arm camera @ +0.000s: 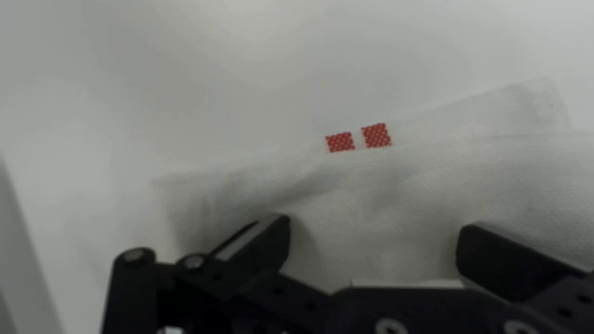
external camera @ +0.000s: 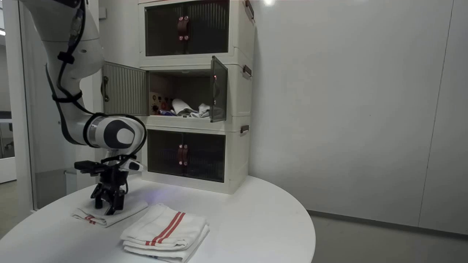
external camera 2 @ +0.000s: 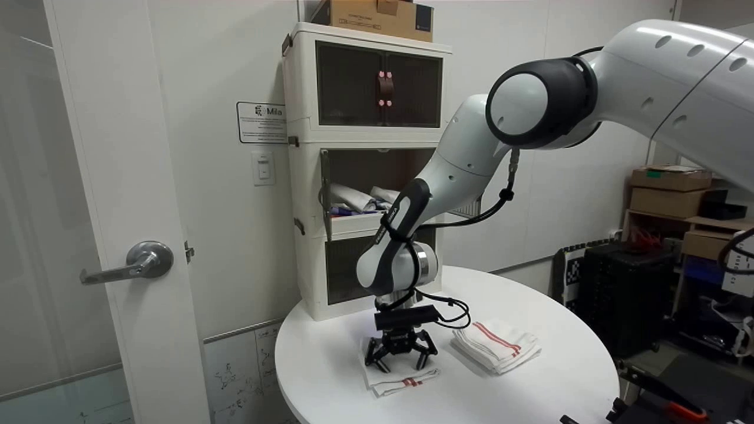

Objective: Pick up the white and red towel on the right and place it in the open cabinet

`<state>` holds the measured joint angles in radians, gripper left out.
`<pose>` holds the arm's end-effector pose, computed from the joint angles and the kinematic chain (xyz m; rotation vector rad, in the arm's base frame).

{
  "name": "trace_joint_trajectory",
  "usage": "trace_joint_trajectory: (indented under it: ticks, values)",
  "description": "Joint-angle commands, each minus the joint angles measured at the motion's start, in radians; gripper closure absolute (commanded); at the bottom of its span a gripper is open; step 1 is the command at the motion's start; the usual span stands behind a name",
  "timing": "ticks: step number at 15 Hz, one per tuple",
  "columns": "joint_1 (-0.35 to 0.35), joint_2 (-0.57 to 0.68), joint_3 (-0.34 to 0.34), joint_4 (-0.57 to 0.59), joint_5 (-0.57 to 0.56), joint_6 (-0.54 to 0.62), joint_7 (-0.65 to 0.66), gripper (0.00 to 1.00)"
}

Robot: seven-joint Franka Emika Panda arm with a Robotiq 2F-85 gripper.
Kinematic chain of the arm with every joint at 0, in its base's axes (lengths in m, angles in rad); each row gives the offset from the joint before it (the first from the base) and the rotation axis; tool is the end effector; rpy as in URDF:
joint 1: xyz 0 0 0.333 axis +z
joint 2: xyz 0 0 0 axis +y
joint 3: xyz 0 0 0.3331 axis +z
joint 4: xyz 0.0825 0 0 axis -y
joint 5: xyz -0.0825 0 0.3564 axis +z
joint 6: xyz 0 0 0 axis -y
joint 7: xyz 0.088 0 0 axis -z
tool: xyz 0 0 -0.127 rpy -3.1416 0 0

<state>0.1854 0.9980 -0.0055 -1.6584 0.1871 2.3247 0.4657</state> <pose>0.5953 0.1145 0.0189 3.0198 -0.6675 -0.5431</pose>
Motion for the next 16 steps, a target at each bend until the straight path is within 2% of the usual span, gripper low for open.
trace_joint_trajectory:
  ticks: [1, 4, 5, 6, 7, 13, 16]
  values:
    - [0.049, -0.065, -0.039, -0.083, -0.005, 0.042, 0.092, 0.0]
    - [0.069, -0.082, -0.061, -0.096, -0.013, 0.057, 0.14, 0.01]
    - [0.073, -0.087, -0.066, -0.099, -0.016, 0.055, 0.153, 0.04]
    - [0.072, -0.079, -0.067, -0.089, -0.017, 0.045, 0.159, 0.25]
    - [0.074, -0.073, -0.07, -0.082, -0.021, 0.041, 0.164, 0.3]
    - [0.08, -0.013, -0.085, -0.023, -0.065, -0.04, 0.211, 0.77]
    - [0.076, 0.006, -0.08, -0.011, -0.076, -0.052, 0.215, 0.94]
